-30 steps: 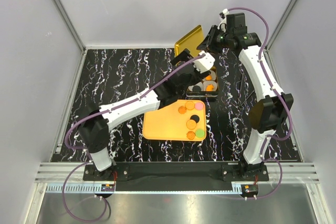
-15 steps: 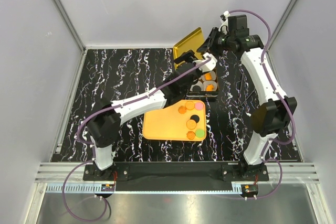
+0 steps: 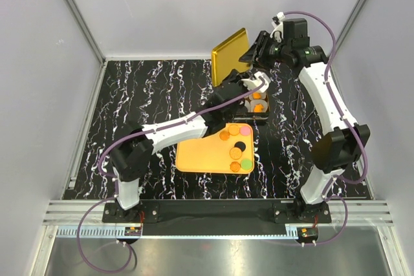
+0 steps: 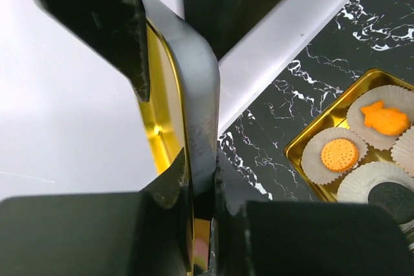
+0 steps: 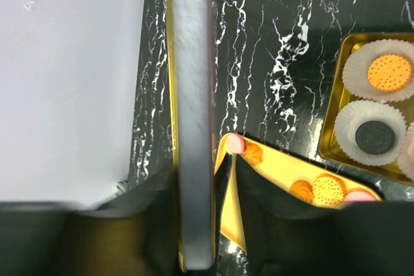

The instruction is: Pack the cookies

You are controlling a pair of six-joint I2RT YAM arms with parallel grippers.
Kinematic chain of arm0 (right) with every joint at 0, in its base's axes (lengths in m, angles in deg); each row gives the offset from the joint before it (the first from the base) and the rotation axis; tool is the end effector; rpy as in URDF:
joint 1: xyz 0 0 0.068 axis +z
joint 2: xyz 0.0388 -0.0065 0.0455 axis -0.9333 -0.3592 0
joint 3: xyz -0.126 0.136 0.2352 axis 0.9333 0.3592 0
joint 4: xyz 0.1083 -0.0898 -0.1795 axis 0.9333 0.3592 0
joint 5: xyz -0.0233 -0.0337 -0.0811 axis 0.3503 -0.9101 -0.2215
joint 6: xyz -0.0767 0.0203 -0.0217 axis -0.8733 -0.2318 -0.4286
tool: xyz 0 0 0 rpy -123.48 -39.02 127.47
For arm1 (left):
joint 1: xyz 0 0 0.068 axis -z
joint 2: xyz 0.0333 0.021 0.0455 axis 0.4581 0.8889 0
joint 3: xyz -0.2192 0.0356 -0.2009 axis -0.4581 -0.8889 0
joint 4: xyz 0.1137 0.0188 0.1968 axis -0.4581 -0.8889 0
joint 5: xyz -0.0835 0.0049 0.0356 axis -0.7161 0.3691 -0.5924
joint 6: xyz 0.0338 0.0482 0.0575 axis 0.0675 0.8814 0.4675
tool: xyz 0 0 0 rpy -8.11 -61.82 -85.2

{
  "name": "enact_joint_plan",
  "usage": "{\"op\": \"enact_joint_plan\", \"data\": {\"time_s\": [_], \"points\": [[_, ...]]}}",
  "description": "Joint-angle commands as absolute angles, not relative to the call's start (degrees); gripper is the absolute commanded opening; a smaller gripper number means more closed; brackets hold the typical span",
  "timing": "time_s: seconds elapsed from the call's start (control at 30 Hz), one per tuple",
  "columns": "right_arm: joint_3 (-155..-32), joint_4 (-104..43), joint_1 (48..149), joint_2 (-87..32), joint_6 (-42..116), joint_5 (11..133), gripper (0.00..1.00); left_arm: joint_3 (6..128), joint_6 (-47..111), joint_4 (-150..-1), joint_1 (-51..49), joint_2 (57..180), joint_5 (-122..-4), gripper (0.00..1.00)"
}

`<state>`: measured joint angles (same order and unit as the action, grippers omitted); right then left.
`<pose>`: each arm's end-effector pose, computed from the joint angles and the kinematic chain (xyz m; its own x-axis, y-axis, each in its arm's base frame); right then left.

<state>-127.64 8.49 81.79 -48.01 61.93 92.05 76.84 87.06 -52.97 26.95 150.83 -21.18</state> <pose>0.3776 0.1208 0.4152 -0.7449 0.3088 -0.5914 -0.2275 0.7157 0.6603 0.2980 -0.3460 0.3558 0.2403 0.6492 -0.7217 0.2629 0.6721 0.6922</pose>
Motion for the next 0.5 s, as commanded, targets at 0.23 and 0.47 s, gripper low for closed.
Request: {"op": "enact_joint_plan", "data": {"time_s": [0.23, 0.47], "points": [[-125.5, 0.8, 80.5, -38.4, 59.3, 81.4, 1.00, 80.1, 71.9, -62.9, 25.3, 141.7, -34.1, 0.00], [-123.3, -2.2, 78.5, -34.0, 56.1, 66.9, 1.00, 87.1, 38.4, -73.0, 16.8, 139.7, -61.8, 0.00]]}}
